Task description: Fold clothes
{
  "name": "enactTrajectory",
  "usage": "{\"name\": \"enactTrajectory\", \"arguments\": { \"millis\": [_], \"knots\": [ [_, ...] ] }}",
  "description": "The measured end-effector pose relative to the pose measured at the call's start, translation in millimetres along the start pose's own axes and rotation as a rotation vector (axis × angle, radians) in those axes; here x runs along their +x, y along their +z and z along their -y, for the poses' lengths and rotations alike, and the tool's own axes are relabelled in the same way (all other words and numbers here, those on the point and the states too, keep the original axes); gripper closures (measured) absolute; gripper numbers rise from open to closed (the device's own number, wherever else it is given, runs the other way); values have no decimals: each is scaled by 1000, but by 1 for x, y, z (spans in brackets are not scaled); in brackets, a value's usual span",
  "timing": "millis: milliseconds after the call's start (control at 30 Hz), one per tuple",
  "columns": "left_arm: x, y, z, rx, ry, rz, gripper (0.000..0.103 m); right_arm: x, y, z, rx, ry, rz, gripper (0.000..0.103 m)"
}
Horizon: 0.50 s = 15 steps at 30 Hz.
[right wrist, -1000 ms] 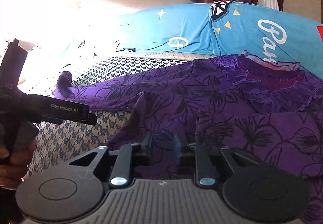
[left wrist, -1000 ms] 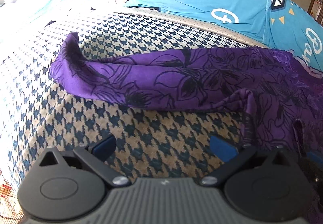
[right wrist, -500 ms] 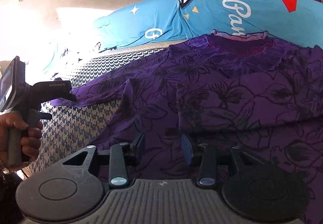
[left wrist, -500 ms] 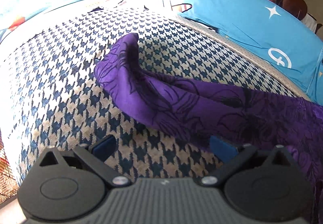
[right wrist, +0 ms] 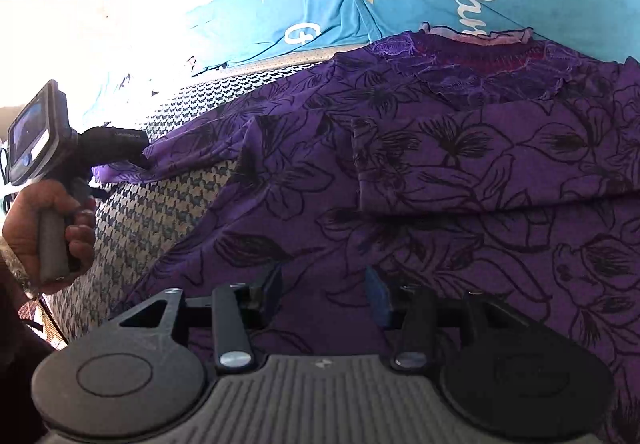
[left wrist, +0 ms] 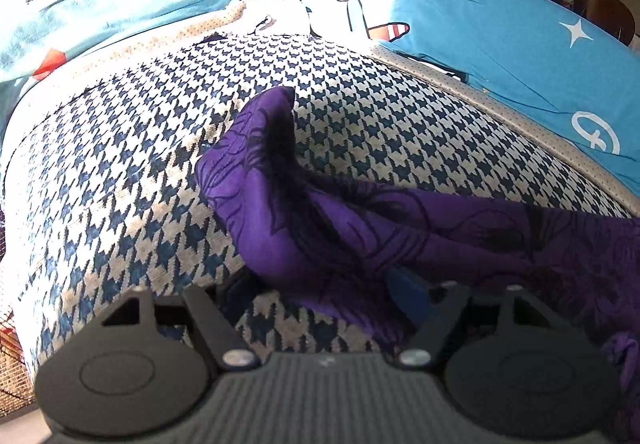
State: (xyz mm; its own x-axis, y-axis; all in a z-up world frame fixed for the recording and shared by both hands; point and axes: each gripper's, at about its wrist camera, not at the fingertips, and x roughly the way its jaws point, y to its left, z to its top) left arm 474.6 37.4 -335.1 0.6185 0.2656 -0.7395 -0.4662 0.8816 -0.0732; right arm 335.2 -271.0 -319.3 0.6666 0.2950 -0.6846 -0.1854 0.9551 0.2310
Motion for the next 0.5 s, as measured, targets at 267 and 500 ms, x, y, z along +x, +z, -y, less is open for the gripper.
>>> {"name": "enactTrajectory", "arguments": {
  "millis": [267, 500],
  "knots": [
    [-14, 0, 20, 19, -74, 20, 87, 2, -1, -4, -29, -4, 5, 50],
    [-47, -10, 65, 144, -209, 71, 87, 2, -1, -2, -11, 2, 8, 50]
  ]
}}
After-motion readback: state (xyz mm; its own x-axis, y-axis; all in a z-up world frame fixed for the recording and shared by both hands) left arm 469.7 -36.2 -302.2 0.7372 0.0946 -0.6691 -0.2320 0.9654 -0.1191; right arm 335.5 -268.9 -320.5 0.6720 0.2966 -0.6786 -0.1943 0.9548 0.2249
